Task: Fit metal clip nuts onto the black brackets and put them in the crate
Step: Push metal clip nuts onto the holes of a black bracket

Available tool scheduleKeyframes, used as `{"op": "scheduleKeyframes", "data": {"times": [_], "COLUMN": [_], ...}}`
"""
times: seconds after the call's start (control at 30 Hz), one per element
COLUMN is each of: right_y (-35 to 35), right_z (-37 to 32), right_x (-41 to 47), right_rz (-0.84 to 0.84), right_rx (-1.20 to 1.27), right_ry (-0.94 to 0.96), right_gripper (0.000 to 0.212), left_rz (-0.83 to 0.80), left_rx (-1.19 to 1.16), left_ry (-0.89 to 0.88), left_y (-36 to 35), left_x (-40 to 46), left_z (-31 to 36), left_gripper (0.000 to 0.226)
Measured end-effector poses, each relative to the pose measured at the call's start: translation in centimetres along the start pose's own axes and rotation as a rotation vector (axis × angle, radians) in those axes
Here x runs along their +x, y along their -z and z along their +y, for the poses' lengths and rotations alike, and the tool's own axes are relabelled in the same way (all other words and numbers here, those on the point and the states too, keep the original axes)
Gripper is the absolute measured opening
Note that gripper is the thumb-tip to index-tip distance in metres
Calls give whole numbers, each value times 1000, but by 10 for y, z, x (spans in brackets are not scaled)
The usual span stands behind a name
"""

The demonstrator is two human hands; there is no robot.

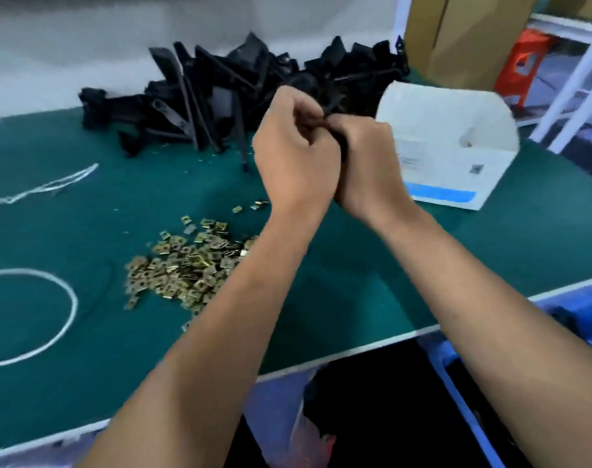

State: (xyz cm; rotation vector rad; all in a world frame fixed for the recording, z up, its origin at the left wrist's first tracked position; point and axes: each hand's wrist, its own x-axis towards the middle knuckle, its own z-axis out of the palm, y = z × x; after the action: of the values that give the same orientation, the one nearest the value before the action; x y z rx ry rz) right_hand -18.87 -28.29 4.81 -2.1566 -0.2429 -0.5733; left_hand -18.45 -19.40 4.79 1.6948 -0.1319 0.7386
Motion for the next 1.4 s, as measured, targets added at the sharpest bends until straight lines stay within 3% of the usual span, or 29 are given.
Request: {"op": "scheduleKeyframes", "data": {"times": [0.1,0.2,0.3,0.4,0.53,0.6,0.67,0.8,0.87,0.93,1.07,1.17,1.3,1.4], "right_y": [-71,-123,-149,-159,-156,-153,-151,-151,-151,-151,-140,-144,-167,-178], "right_z": [-2,3,11,10,-11,-23,-35,-41,-37,-30,-5,-1,-18,-28], "right_x": [33,60,78,83,76,66,52,36,34,32,35,35,35,41], "right_rz": [-253,-387,-442,-223,140,218,137,-276,-466,-566,-479,-540,-714,-756], "right_rx": [-311,-346,-384,-198,199,384,559,868,780,614,114,-47,-201,-213], "right_ry": [6,-116,-176,-197,-342,-321,-247,-276,-290,-226,-27,84,247,253], "right_gripper": [11,48,51,27,29,24,19,27,29,24,16,16,23,10], "left_rz": [24,78,104,101,33,-5,-36,-248,-238,-76,246,371,349,239], "left_rx": [199,300,311,203,-153,-297,-417,-602,-646,-687,-707,-369,166,193], "left_ry": [137,275,341,369,451,495,550,596,594,558,471,306,-46,-91], "left_y": [52,98,133,154,157,153,150,152,152,153,168,185,196,197], "left_x": [35,63,76,78,82,82,83,83,84,87,99,106,106,105], "left_z": [-41,-78,-104,-120,-122,-118,-117,-111,-106,-106,-106,-112,-120,-124], "left_gripper": [24,21,21,16,7,6,8,41,49,42,26,29,55,51]}}
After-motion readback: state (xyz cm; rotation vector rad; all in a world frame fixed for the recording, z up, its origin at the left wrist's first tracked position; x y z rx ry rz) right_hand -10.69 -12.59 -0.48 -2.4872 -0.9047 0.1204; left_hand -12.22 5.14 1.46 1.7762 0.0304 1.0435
